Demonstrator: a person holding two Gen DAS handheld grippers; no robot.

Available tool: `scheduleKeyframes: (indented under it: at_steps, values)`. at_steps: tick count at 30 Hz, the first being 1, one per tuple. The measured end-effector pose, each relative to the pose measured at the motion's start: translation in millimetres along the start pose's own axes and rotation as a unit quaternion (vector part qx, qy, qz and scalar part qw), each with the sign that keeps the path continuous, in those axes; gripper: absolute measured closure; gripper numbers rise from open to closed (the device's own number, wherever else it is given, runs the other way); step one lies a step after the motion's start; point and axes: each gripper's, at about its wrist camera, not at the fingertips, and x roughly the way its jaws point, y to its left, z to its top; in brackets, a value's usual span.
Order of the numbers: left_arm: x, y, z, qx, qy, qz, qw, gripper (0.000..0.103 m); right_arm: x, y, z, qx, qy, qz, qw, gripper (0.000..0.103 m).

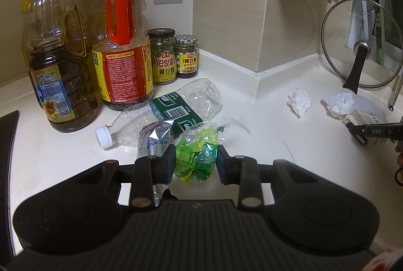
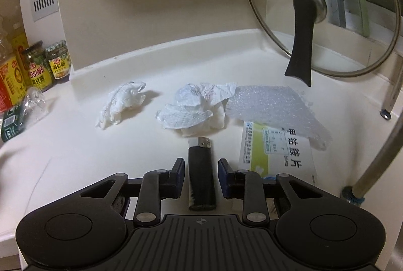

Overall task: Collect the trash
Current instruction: 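Grasp the black lighter with the right tool while the left tool holds the green bag, then carry the green bag and lighter with both tools over the wastebasket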

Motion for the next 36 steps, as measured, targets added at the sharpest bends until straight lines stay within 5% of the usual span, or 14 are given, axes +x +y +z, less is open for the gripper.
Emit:
scheduleKeyframes:
  at_steps: [18,36]
  values:
    - [-2.1,-7.3,-0.8,0.002,0.003,0.005,1.0000,0.073,1.0,4.9,-1.0,-0.025,0.009,-0.006,1.000,0.081]
    - [-68.0,-43.2,-24.6,0.004,-0.019,-0.011,0.9997,0.073,-135.0,-10.1,-25.6,0.052,-0.070,0.112,0.990,0.081]
